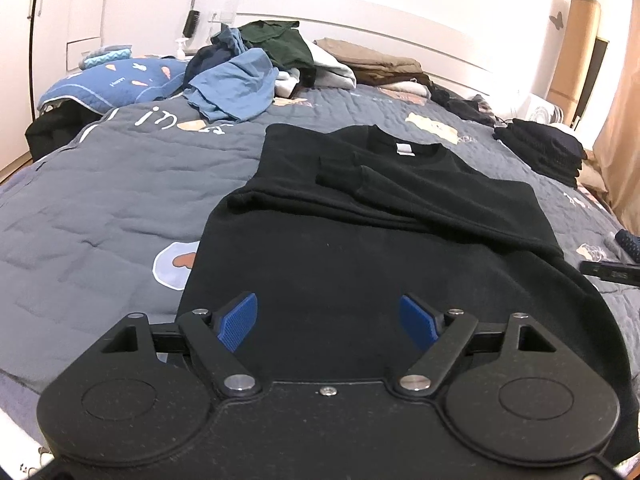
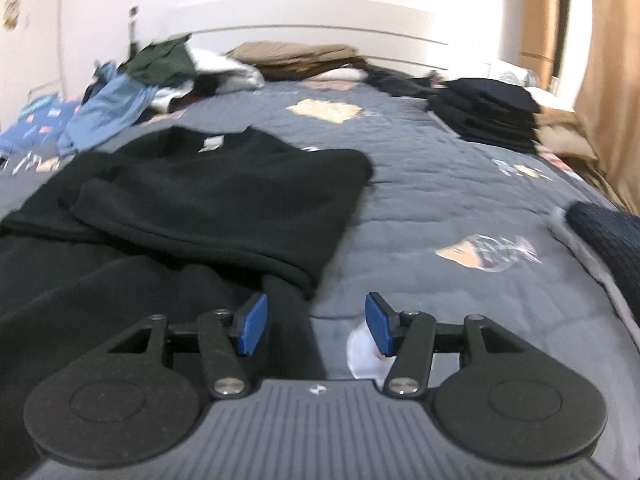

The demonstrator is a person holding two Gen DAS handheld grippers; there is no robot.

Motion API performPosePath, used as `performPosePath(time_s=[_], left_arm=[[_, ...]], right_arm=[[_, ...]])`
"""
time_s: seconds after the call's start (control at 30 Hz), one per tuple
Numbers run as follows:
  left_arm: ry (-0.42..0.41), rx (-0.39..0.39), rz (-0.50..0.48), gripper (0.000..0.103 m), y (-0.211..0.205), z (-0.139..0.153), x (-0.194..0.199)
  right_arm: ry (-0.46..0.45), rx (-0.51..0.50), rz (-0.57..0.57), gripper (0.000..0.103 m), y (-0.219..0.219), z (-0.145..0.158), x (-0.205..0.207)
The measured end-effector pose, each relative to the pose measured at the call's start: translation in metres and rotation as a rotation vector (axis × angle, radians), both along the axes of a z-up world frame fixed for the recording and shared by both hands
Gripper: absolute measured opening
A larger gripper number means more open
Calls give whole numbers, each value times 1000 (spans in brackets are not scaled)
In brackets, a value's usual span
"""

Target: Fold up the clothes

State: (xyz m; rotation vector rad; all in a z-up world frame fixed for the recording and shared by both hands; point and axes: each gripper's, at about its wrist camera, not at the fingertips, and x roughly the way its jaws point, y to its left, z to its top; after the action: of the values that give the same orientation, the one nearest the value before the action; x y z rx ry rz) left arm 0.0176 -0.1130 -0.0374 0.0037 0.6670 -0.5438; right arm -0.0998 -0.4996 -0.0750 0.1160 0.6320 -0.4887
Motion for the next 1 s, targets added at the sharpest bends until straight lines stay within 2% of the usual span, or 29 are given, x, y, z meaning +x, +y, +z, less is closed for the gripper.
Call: performPosePath(time_s=[0.27, 0.43, 0.53, 0.6, 0.67, 1.0], left_arm=[[45, -24, -14, 79, -16, -6, 13], [50, -3, -63, 79, -37, -12, 14], [50, 12, -88, 79, -45, -15, 12], [48, 15, -93, 79, -45, -15, 12], [53, 10, -93, 79, -44, -15, 13], [71, -8, -88, 80, -39, -13, 19]], right_arm=[[66, -35, 61, 54, -12, -15, 44], [154, -135, 105, 55, -8, -26, 61], [132, -97, 85, 61, -27, -26, 52], [96, 23, 26, 65, -51, -21, 42], [76, 95, 7, 66, -65, -19, 35], [125, 22, 19, 66, -65, -18, 33]])
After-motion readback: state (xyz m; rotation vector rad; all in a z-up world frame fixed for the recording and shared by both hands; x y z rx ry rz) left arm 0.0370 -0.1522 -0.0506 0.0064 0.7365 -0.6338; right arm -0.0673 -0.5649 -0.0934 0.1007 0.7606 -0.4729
